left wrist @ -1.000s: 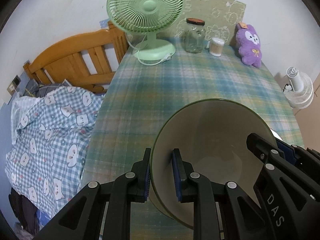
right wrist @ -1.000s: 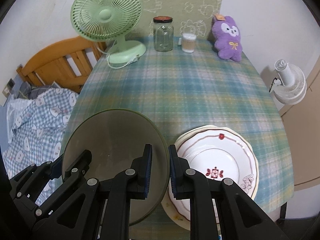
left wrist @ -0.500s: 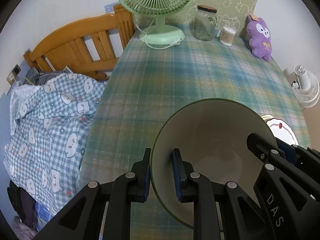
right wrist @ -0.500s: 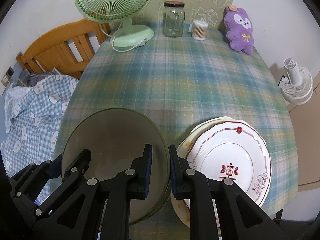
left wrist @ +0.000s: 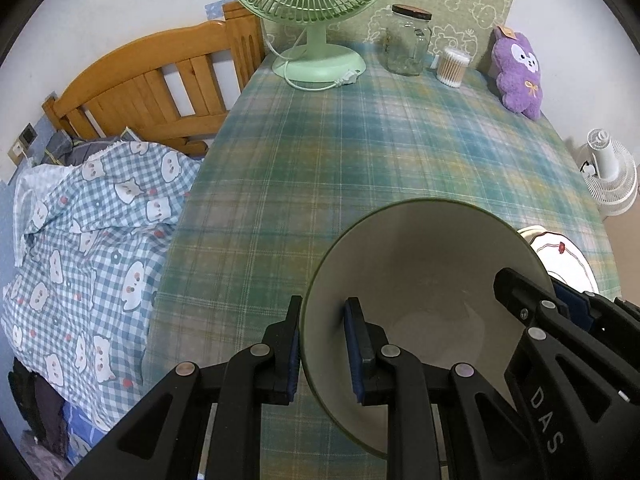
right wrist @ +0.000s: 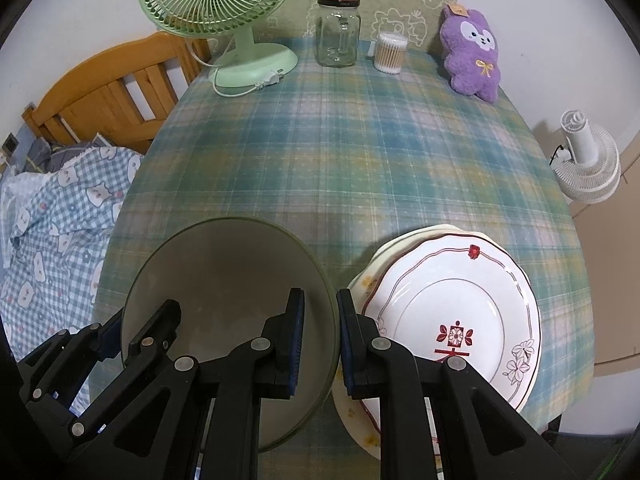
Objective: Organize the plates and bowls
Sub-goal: 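Hold the bowl above the plate stack and tilt it rim-up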
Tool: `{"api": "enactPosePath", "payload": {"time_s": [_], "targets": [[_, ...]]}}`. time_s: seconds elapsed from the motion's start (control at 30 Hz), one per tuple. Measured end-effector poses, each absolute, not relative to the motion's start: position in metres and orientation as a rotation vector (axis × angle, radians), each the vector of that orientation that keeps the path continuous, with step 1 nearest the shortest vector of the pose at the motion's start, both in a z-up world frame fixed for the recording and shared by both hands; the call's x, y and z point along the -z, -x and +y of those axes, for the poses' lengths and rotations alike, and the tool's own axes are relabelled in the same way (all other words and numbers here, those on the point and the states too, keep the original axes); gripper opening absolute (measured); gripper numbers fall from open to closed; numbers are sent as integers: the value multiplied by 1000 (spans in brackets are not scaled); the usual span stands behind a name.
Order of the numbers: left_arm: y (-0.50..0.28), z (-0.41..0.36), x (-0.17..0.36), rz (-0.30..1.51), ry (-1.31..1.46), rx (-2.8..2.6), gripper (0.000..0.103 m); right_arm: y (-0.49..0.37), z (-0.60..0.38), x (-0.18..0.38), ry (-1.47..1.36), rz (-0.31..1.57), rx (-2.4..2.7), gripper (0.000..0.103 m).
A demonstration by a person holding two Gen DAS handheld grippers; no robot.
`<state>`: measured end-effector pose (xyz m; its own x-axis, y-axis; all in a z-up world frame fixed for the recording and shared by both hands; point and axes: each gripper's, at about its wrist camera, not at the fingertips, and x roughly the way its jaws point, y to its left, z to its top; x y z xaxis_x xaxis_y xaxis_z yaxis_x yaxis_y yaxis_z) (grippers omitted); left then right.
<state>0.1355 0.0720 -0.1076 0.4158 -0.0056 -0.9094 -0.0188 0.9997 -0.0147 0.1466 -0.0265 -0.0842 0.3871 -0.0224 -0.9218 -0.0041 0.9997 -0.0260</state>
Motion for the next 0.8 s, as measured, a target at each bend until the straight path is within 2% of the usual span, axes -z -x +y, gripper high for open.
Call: {"api": "enactPosePath", "payload": {"time_s": [0.07, 0.1, 0.13, 0.2, 0.23, 0.27, 0.37, 0.5, 0.7, 0.8], "targets": [[-136, 72, 108, 1150, 35, -9, 24, -148, -27, 84, 33, 1180, 0, 20], [-136, 72, 109, 1158, 42, -6, 31, -148, -28, 84, 32, 1185, -9, 21], [-137, 72, 109, 1166, 52, -9, 32, -148, -29, 84, 22, 1188, -30, 25], [-137, 72, 110, 1171, 60, -13, 38, -148, -34, 86, -12, 1202, -64, 41], [-137, 72, 111, 1170, 61, -18, 40, -148, -38, 87, -31, 1205, -69, 55], [-137, 72, 111, 1170, 63, -21, 43, -147, -41, 87, -44, 1200, -67, 61], [-136, 73, 113, 1177, 76, -38, 61, -148, -47, 89, -52, 1200, -86, 62], [-136, 71, 111, 1169, 66, -56, 71, -154, -55, 90, -76, 1211, -130, 62], [-139, 61, 106, 1144, 38, -89, 79, -160, -65, 92, -118, 1203, -189, 62], [-141, 61, 112, 1152, 43, -78, 79, -161, -63, 98, -114, 1219, -191, 63]]}}
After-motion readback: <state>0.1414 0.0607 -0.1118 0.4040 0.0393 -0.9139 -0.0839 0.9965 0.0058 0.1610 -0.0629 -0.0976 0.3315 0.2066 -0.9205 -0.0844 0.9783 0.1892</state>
